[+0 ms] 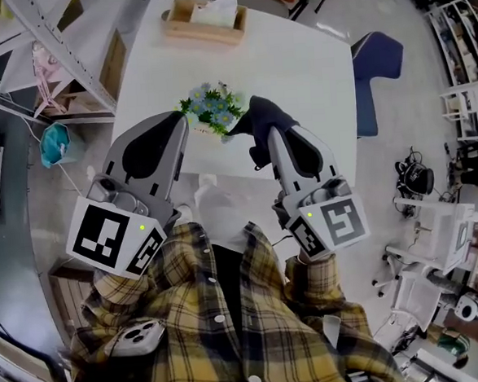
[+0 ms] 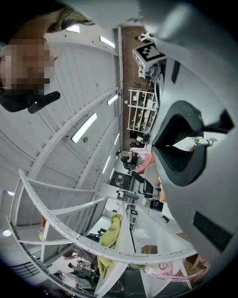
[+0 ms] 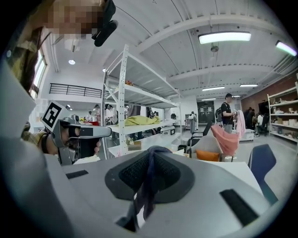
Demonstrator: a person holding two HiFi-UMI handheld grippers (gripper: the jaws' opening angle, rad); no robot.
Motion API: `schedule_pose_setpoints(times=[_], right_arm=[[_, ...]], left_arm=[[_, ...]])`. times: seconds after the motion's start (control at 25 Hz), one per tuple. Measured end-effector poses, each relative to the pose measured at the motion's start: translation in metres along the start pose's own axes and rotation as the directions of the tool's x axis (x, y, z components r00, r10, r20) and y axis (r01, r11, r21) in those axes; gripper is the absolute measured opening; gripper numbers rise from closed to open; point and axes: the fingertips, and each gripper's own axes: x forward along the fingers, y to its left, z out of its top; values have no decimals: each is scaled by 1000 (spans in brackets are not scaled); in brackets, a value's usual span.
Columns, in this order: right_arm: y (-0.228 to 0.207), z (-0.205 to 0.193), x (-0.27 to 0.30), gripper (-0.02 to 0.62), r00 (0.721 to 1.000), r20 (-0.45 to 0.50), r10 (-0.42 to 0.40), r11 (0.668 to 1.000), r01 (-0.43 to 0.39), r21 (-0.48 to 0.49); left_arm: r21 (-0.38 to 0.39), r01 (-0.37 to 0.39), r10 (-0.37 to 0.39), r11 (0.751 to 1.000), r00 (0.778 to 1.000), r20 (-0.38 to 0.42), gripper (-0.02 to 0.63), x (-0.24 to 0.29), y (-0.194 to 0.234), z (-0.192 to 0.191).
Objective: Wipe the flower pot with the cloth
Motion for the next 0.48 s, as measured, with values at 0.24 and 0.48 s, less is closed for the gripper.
schedule_pose_setpoints(times=[0.24,0.48], right_arm=[[-46,8,36,21,998,-17,53,999,-53,-13],[-69,12,63,21,994,-26,106,994,-107,-15]], left_arm=[[-5,-52,51,999,999,-5,9,52,23,7],[-8,-121,121,993,993,-14,9,77,41,9]])
